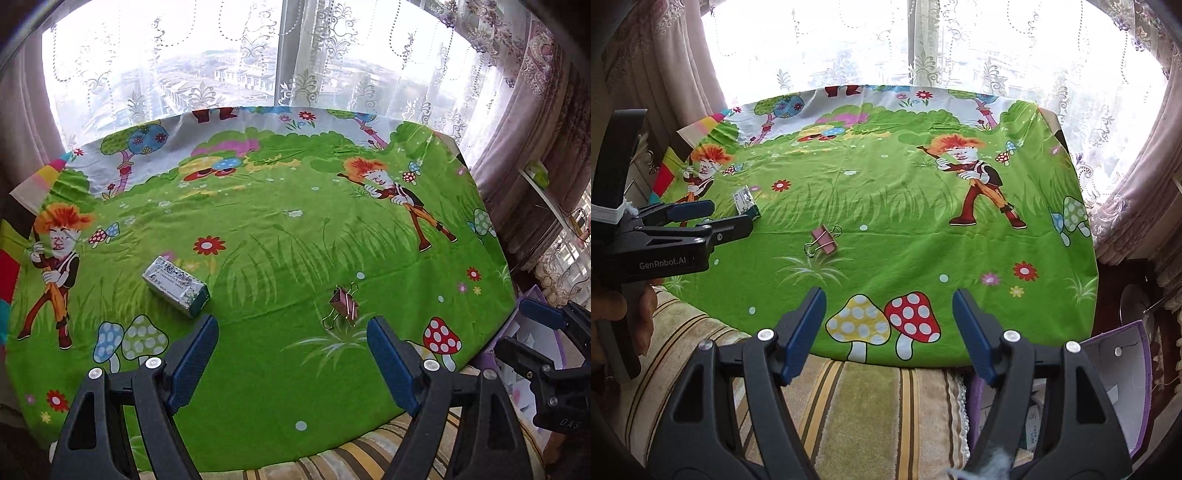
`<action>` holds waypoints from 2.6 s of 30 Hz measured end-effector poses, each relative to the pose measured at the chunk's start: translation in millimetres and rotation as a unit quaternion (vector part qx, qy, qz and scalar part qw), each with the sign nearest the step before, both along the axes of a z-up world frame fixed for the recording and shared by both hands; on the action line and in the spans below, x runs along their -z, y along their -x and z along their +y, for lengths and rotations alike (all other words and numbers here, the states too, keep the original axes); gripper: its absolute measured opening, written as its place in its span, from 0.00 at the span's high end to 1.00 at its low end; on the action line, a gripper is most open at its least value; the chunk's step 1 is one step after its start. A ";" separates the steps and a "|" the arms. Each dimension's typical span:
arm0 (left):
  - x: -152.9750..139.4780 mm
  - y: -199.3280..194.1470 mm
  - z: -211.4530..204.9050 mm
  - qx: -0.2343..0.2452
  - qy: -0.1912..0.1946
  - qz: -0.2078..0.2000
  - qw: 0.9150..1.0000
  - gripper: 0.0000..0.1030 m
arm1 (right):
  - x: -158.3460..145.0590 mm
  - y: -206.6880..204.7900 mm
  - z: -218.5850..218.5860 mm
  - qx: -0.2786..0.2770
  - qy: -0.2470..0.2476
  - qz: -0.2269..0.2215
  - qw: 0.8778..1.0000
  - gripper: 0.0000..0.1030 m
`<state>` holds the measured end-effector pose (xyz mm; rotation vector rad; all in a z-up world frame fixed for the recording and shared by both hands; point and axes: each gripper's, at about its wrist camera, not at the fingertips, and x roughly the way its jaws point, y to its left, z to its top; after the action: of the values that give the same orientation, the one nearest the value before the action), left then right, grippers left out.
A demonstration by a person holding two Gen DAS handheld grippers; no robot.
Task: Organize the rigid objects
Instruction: 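Close the left gripper on the white-and-teal medicine box, then grasp the pink binder clip with the right gripper while the left holds its box, then carry the box and pink clip into the storage box and open both grippers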
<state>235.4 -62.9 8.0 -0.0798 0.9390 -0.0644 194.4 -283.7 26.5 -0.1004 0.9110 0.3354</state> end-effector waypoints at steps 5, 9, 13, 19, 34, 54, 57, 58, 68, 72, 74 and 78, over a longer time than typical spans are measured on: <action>12.0 -33.3 64.8 -0.103 0.061 0.034 0.992 0.19 | 2.9 -24.2 11.7 0.003 -0.014 0.006 1.000 0.28; 23.0 -51.1 102.3 -0.149 0.104 0.054 0.982 0.19 | 7.2 -44.4 25.8 0.001 -0.015 0.019 1.000 0.28; 45.9 -67.1 132.5 -0.200 0.163 0.095 0.961 0.19 | 14.2 -60.2 45.5 -0.011 -0.021 0.031 0.999 0.28; 86.9 -85.5 150.7 -0.261 0.221 0.148 0.928 0.19 | 27.2 -83.1 62.8 0.000 -0.044 0.058 0.997 0.28; 84.1 -68.1 97.5 -0.133 0.061 0.134 0.980 0.64 | 69.7 -107.6 91.4 0.015 -0.065 0.123 0.990 0.28; 46.9 41.8 51.7 -0.054 0.155 0.057 0.985 0.67 | 94.4 -114.9 114.4 0.005 -0.051 0.160 0.986 0.59; 48.1 43.2 55.3 -0.056 0.160 0.060 0.984 0.67 | 94.2 -113.2 114.4 -0.002 -0.047 0.156 0.987 0.60; 48.1 43.5 55.4 -0.056 0.161 0.060 0.984 0.67 | 94.1 -112.5 114.3 -0.002 -0.046 0.156 0.987 0.60; 47.4 43.7 54.5 -0.052 0.159 0.058 0.984 0.67 | 76.3 -92.3 97.5 0.002 -0.059 0.128 0.990 0.60; 45.3 45.2 53.9 -0.051 0.159 0.053 0.984 0.67 | 66.3 -79.4 91.3 0.001 -0.057 0.111 0.992 0.60; 44.0 45.8 53.0 -0.049 0.158 0.051 0.985 0.67 | 59.6 -70.9 90.0 -0.002 -0.050 0.096 0.994 0.60; 41.2 47.7 51.2 -0.045 0.155 0.046 0.986 0.67 | 45.4 -51.5 86.8 -0.007 -0.036 0.067 0.997 0.60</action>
<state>187.6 -11.7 -33.2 -0.4160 1.0107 -0.1227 245.9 -196.9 -19.0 -0.0179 1.0298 0.3903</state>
